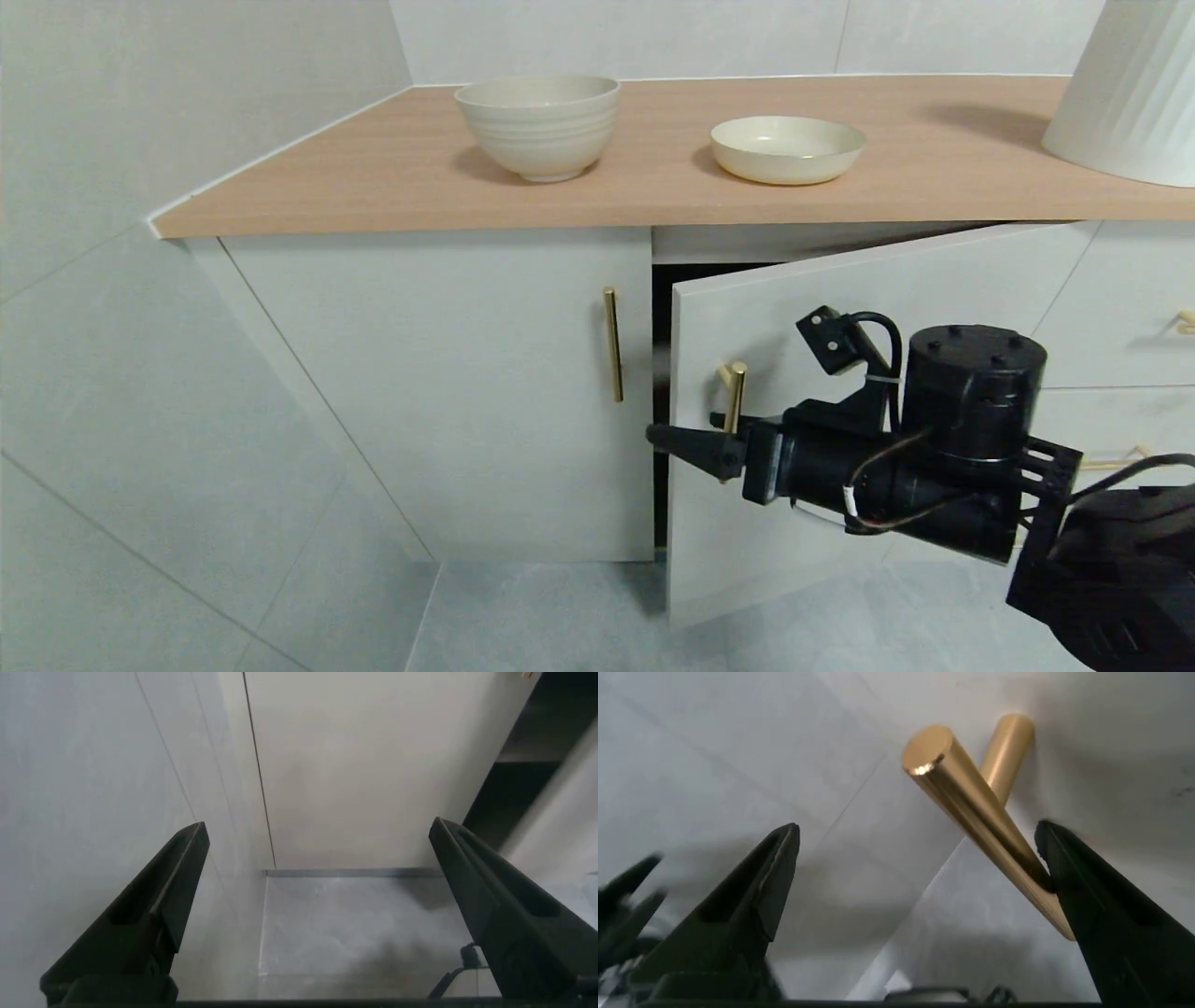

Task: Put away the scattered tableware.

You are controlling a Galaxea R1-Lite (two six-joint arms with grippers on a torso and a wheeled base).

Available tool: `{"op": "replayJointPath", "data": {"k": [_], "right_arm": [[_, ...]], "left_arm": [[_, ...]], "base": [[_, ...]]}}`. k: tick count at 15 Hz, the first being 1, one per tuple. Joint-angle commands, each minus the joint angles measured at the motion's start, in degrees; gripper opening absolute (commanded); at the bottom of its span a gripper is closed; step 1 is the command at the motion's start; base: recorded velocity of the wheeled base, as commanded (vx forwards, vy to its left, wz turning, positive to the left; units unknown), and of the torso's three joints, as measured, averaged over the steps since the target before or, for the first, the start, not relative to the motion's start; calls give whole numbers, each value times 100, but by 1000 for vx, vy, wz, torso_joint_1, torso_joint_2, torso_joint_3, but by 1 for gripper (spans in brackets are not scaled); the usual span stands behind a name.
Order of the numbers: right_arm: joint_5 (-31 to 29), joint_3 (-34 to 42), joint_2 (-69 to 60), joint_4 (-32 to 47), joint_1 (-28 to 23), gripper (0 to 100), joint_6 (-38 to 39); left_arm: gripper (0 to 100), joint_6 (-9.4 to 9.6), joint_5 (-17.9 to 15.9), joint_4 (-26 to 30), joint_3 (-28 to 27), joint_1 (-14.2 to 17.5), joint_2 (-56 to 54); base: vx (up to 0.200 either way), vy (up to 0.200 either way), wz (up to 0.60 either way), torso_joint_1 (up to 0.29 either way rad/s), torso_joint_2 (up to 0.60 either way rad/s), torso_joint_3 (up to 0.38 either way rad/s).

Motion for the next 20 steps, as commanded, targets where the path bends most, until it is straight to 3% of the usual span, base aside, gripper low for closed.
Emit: {"op": "replayJointPath", "data": {"k": [1,5,8,10,11,13,15,17,18,19,20], "right_arm": [[49,566,-593,-233,145,100,9],[49,1436,-1006,-629,303,100,18],[49,1638,-1102,-699,444,100,18],[58,1735,-1102,-699,470,100,18],[58,1761,-1094,-699,470,100,18],[58,1902,-1076,-708,470,100,9],[58,1963,-1059,-708,470,100,0],[58,1963,-1076,-708,470,100,-8],[58,1963,-1094,-717,470,100,-8],[58,1972,-1094,-717,470,100,-8],[49,1990,-1067,-708,470,100,0]], "left_arm": [[100,-25,0,2,1,1,0],[100,-52,0,2,1,1,9],[100,-43,0,-24,-8,1,9],[100,-52,-158,-6,-307,1,9],[100,-113,-782,336,-1019,-34,272],[100,-183,-1696,934,-1933,-42,1222],[100,-307,-2487,864,-2688,-34,2575],[100,-658,-2865,626,-3216,-95,3735],[100,-764,-3129,389,-3330,-482,4658],[100,-913,-3120,-50,-3330,-921,5405],[100,-1273,-3120,-692,-3321,-1132,6012]], "base": [[0,0,0,0,0,0],[0,0,0,0,0,0],[0,0,0,0,0,0],[0,0,0,0,0,0],[0,0,0,0,0,0],[0,0,0,0,0,0],[0,0,0,0,0,0],[0,0,0,0,0,0],[0,0,0,0,0,0],[0,0,0,0,0,0],[0,0,0,0,0,0]]}}
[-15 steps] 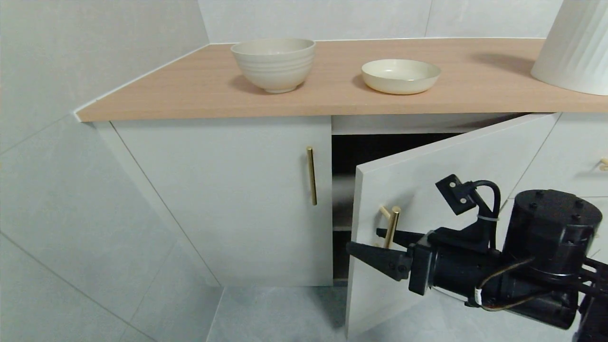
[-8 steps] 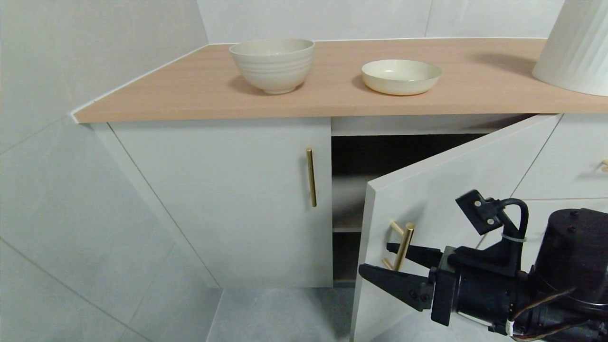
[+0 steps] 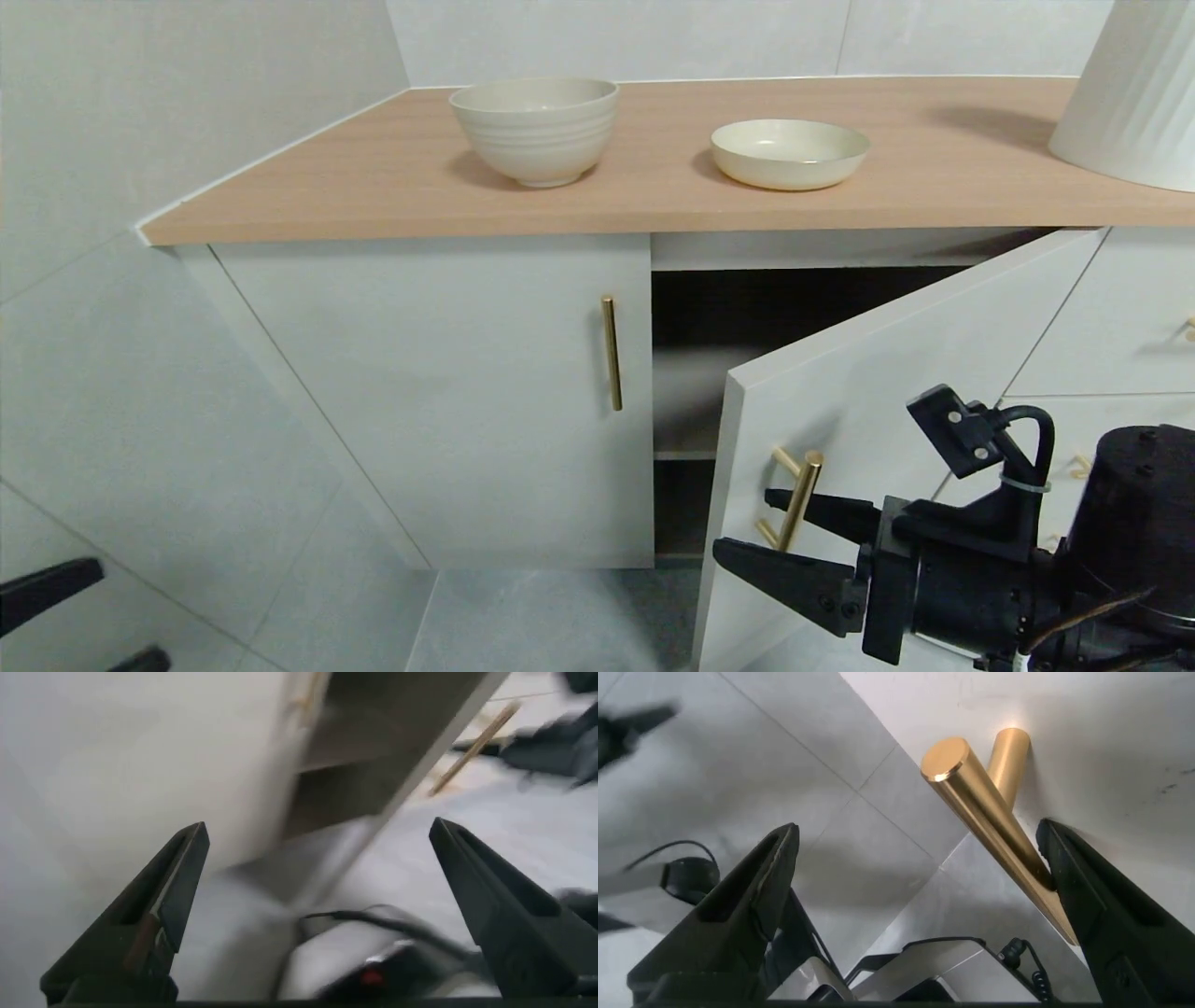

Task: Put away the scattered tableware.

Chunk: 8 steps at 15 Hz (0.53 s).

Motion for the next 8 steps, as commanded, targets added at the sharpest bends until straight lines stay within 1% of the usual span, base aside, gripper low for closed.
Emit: {"op": "replayJointPath", "data": {"k": [1,2,3,4,5,6,8], "right_arm": [[-17,84,52,33,-22,100,10],[-8,84,52,25,-66,100,10],[-17,57,26,16,-92,100,-7],[-17,57,-9,-2,-92,100,-25],[-17,66,-36,-46,-83,100,-34],[-17,75,-71,-72,-83,100,-34],[-8,75,-36,-72,-83,100,-34]], "left_arm": [[100,-1071,-375,-1788,-432,-1100,2985],[100,-1564,-366,-2666,-432,-1495,3583],[100,-1959,-304,-3449,-423,-1794,4057],[100,-2109,-181,-4046,-432,-2084,4497],[100,-2109,-102,-4319,-432,-2216,4716],[100,-2100,38,-4697,-458,-2427,5086],[100,-2056,100,-5180,-634,-2611,5560]], "base": [[0,0,0,0,0,0],[0,0,0,0,0,0],[0,0,0,0,0,0],[0,0,0,0,0,0],[0,0,0,0,0,0],[0,0,0,0,0,0],[0,0,0,0,0,0]]}}
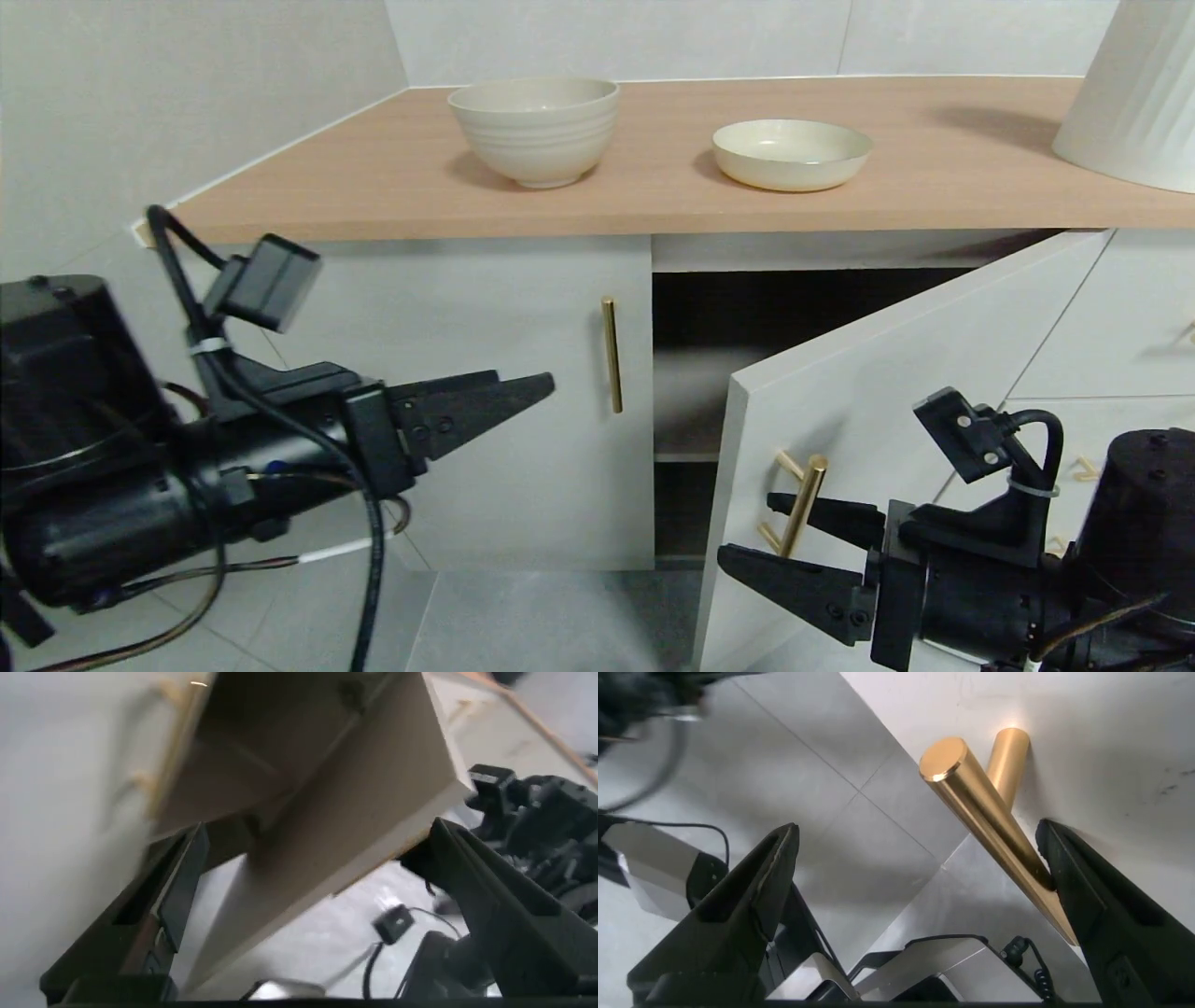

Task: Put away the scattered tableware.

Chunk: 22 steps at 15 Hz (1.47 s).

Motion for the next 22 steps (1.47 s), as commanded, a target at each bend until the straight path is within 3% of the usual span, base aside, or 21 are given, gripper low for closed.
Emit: {"op": "replayJointPath", "data": {"k": [1,3,5,6,8,9,10,14,15,16,18,22], "right_arm": [[-36,1,43,-22,2,100,-12],[-36,9,34,-22,11,100,-21],[-36,9,87,-22,11,100,-21],[-45,9,122,-22,2,100,-21],[-45,9,122,-22,11,100,-21],[-53,9,113,-22,2,100,-21],[-53,9,104,-22,2,100,-21],[-62,97,122,-22,2,100,-179],[-62,97,131,-22,-15,100,-179],[-71,97,95,-22,-15,100,-179],[-89,203,16,-22,-33,100,-188],[-89,220,-124,-22,-174,100,-188]], "left_arm": [[100,-60,67,-390,-206,-418,1085],[100,-60,67,-363,-153,-743,1138],[100,-60,67,-390,-145,-848,1243],[0,-51,67,-399,-189,-857,1375],[0,45,76,-434,-268,-866,1542],[0,265,93,-618,-303,-857,1735],[0,344,164,-935,-312,-857,1902],[0,414,172,-1954,-707,-1086,2772],[0,537,181,-2209,-830,-1182,3027],[0,678,172,-2350,-839,-1261,3291],[0,784,164,-2508,-962,-1358,3616],[0,854,155,-2789,-1050,-1587,3678]], "base": [[0,0,0,0,0,0],[0,0,0,0,0,0],[0,0,0,0,0,0],[0,0,0,0,0,0],[0,0,0,0,0,0],[0,0,0,0,0,0],[0,0,0,0,0,0],[0,0,0,0,0,0],[0,0,0,0,0,0],[0,0,0,0,0,0],[0,0,0,0,0,0],[0,0,0,0,0,0]]}}
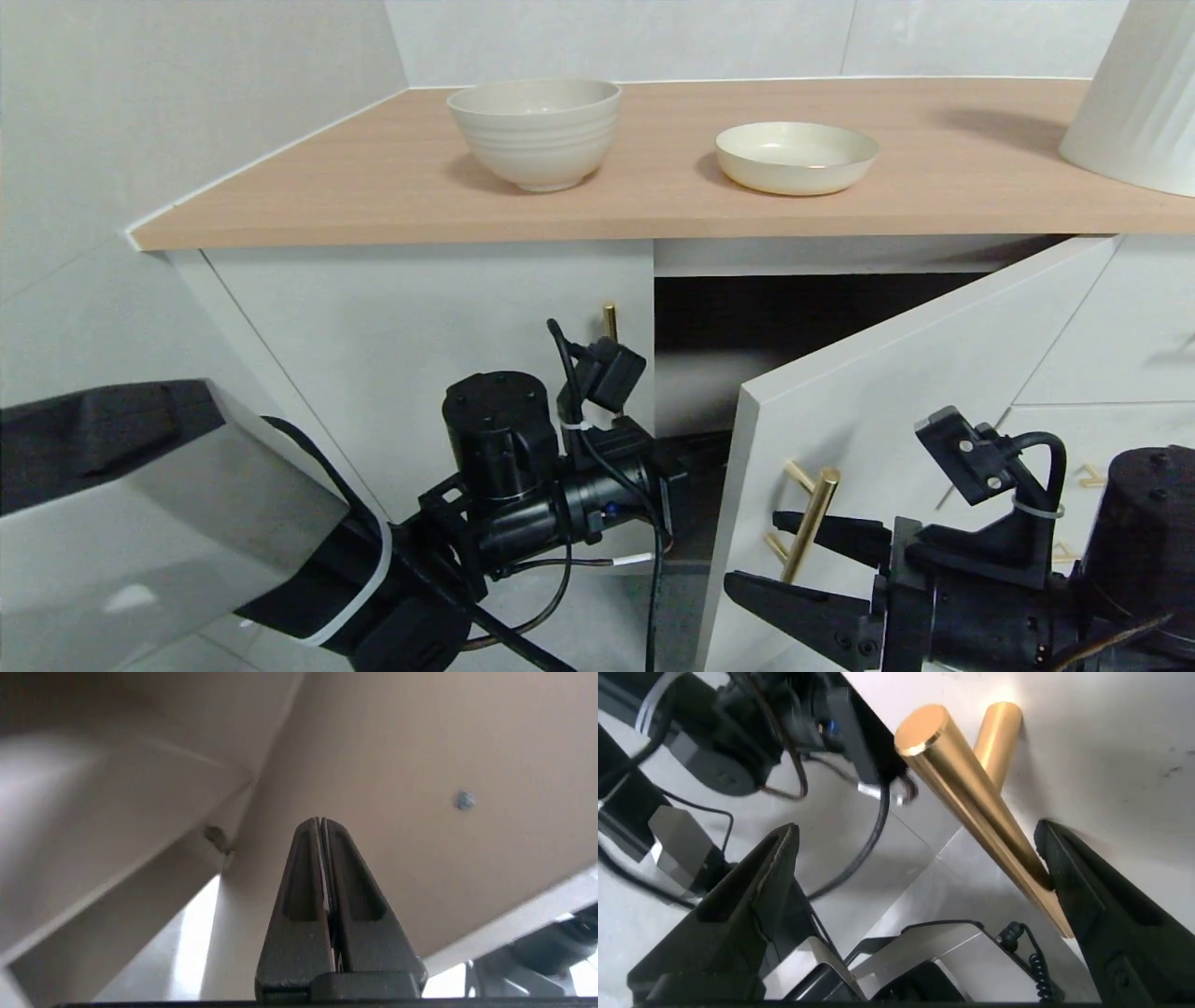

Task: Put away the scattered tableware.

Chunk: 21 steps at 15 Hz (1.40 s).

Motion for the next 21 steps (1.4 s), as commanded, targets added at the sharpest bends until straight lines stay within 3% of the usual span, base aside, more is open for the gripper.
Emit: {"op": "replayJointPath", "data": {"k": [1,6,14,19,21], "right_arm": [[-54,9,-46,-42,-54,100,-3],[-80,246,-160,-42,-581,100,-65],[-203,1019,-1523,2,-247,100,-214],[-203,1098,-1611,11,-212,100,-214],[-212,1195,-1611,2,-203,100,-223]], "left_arm": [[0,9,1,-6,-10,-74,80],[0,1,-8,135,25,-355,-26],[0,-26,10,143,43,-382,80],[0,-52,10,222,-80,-417,185],[0,-52,10,284,-168,-426,221]], "base": [[0,0,0,0,0,0],[0,0,0,0,0,0],[0,0,0,0,0,0],[0,0,0,0,0,0],[-200,0,0,2,2,2]]}}
